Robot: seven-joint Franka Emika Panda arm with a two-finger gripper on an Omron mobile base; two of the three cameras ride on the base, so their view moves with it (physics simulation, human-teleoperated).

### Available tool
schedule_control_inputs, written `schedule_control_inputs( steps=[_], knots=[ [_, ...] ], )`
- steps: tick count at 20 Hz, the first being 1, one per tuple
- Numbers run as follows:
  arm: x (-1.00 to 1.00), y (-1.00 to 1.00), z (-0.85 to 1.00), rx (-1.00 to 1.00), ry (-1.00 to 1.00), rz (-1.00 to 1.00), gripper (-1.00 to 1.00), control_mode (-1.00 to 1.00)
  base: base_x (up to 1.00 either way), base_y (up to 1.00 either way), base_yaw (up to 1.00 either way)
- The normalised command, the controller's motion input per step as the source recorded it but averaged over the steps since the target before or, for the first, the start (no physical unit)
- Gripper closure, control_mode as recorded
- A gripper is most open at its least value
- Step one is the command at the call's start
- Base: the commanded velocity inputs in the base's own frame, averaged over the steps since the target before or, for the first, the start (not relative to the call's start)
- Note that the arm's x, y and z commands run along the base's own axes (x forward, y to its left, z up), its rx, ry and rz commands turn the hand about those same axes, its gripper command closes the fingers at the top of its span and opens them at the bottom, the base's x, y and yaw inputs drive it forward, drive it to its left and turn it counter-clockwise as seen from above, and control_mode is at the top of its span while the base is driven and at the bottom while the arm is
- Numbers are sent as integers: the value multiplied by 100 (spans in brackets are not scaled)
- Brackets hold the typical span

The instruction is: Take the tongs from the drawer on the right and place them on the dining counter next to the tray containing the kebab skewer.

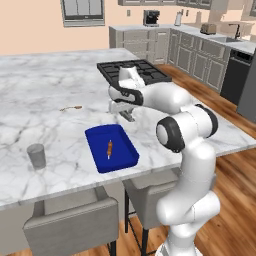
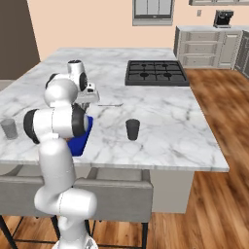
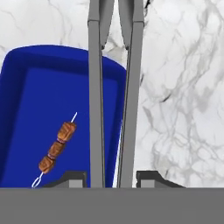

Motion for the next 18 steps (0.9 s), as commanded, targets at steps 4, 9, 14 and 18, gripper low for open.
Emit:
schedule_control_inputs(
  steps=[4, 9, 14, 18],
  knots=[
    [10, -36, -41, 0, 6, 0, 100, -100, 0, 0, 0],
    [20, -47, -56, 0, 0, 0, 100, -100, 0, 0, 0],
    [1, -30, -53, 0, -1, 0, 100, -100, 0, 0, 0],
    [-1, -16, -60, 0, -11, 0, 100, -100, 0, 0, 0]
  ],
)
